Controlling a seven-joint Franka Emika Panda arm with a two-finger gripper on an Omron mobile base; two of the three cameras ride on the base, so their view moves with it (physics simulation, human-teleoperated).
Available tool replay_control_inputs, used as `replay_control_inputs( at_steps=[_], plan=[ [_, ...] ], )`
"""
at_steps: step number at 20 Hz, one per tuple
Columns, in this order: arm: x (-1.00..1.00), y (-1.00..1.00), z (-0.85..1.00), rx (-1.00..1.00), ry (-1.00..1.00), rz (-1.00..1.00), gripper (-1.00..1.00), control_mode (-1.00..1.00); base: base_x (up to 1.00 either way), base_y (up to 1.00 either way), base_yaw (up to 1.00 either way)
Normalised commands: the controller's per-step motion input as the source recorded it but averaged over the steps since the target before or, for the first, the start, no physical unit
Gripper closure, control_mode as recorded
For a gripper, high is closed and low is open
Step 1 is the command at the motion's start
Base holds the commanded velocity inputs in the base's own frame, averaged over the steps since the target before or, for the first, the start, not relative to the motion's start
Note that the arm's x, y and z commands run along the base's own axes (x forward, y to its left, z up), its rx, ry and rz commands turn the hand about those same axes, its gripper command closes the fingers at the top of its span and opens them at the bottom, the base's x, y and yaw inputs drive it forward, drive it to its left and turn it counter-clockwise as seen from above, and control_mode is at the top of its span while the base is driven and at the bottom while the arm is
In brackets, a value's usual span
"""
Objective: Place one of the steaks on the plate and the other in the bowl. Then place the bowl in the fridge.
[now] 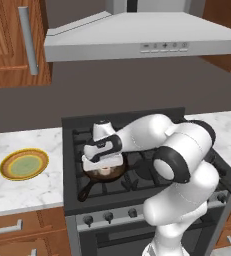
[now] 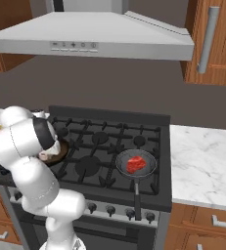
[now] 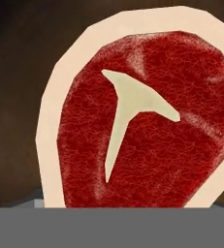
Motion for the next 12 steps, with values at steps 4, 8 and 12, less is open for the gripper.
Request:
replay_control_inputs(
  at_steps=[4,8,12],
  plan=[
    [0.28,0.00,-0.05,0.00,0.00,0.00,1.00,-1.00,0.00,0.00,0.00],
    [0.18,0.00,-0.14,0.00,-0.02,0.00,1.00,-1.00,0.00,0.00,0.00],
    [-0.33,0.00,0.06,0.00,-0.15,0.00,1.00,-1.00,0.00,0.00,0.00]
  ],
)
